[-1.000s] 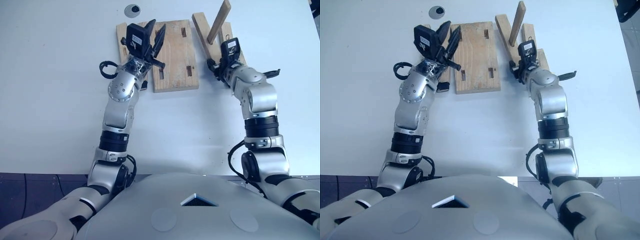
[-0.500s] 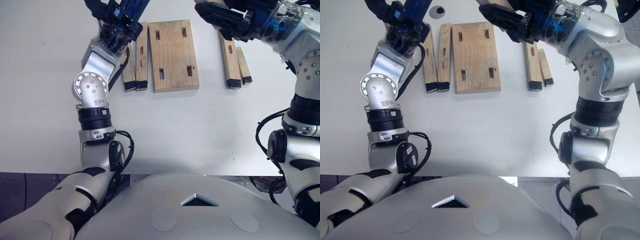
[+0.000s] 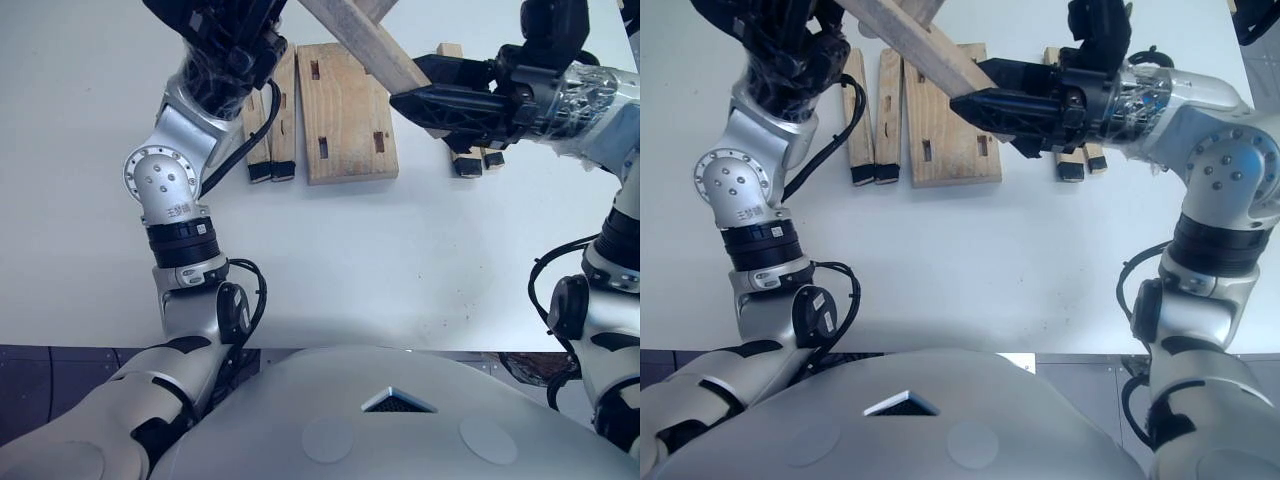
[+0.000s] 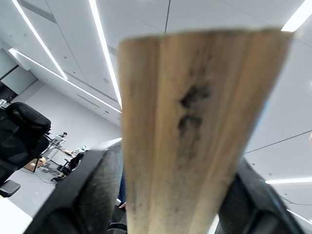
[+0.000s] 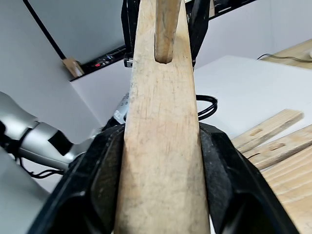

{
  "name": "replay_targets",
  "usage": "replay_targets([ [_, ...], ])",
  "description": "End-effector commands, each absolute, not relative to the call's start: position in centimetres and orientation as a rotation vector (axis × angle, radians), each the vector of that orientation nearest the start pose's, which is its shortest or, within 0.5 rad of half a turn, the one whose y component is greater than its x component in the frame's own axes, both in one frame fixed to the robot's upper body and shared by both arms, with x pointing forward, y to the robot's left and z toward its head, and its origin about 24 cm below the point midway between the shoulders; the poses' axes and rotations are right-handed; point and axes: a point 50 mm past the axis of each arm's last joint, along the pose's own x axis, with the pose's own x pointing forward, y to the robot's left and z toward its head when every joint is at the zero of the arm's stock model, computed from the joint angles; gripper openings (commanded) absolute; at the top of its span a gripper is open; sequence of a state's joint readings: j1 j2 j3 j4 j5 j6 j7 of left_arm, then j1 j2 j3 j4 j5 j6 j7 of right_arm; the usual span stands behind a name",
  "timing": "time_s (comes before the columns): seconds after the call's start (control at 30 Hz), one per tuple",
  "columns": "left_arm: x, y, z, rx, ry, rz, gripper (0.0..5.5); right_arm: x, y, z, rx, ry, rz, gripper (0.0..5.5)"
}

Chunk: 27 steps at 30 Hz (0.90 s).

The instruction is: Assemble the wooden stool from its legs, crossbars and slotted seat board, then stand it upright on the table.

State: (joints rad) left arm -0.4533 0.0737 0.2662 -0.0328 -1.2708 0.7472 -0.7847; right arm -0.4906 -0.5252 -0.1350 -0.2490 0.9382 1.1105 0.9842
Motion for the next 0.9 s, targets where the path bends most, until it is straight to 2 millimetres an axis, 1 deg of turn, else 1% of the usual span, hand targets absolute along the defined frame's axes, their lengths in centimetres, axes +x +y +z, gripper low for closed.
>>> replay_targets([
  [0.03, 28.3, 12.6, 17.8, -1.100, -0.289, -1.284, 2.12, 25.4, -14.9, 18.6, 0.350, 0.263, 1.438, 2.05],
  [0.13, 28.7, 12.7, 18.1, -1.098, -0.316, -1.242, 2.09, 25.8, -14.8, 18.3, 0.308, 0.261, 1.397, 2.05],
  [0.17, 29.0, 12.9, 18.4, -1.095, -0.335, -1.213, 2.09, 25.9, -14.8, 18.1, 0.294, 0.269, 1.381, 2.42],
  [0.2, 29.2, 13.1, 18.5, -1.092, -0.347, -1.194, 2.06, 26.0, -14.7, 17.9, 0.284, 0.275, 1.371, 2.59],
  [0.33, 30.4, 15.6, 20.4, -0.926, -0.433, -1.094, 2.02, 26.4, -14.8, 15.0, 0.128, 0.394, 1.269, 3.24],
  [0.37, 30.7, 16.4, 20.9, -0.863, -0.440, -1.084, 2.02, 27.1, -15.2, 13.4, 0.020, 0.433, 1.179, 3.35],
  [0.4, 30.9, 17.0, 21.2, -0.774, -0.428, -1.074, 2.02, 28.2, -15.9, 12.1, -0.063, 0.448, 1.055, 3.19],
  [0.43, 31.2, 17.3, 21.1, -0.675, -0.403, -1.061, 2.02, 29.3, -16.6, 11.5, -0.111, 0.423, 0.939, 3.13],
  [0.5, 31.9, 17.6, 20.4, -0.523, -0.352, -1.043, 2.02, 31.7, -18.1, 11.9, -0.099, 0.321, 0.706, 2.65],
  [0.53, 32.2, 17.6, 19.9, -0.467, -0.332, -1.032, 2.02, 32.6, -18.9, 12.4, -0.113, 0.267, 0.613, 2.50],
  [0.6, 32.8, 17.7, 18.9, -0.414, -0.302, -1.021, 2.02, 33.6, -20.1, 13.5, -0.088, 0.161, 0.475, 2.09],
  [0.73, 33.0, 17.2, 16.6, -0.371, -0.229, -1.040, 2.02, 34.5, -21.4, 15.1, -0.023, 0.030, 0.334, 1.41],
  [0.8, 33.0, 17.0, 15.6, -0.369, -0.199, -1.045, 2.02, 34.8, -21.8, 15.5, -0.007, 0.006, 0.304, 1.00],
  [0.9, 32.8, 16.7, 14.5, -0.368, -0.167, -1.051, 2.02, 35.0, -22.0, 15.9, 0.006, -0.015, 0.286, 0.54],
])
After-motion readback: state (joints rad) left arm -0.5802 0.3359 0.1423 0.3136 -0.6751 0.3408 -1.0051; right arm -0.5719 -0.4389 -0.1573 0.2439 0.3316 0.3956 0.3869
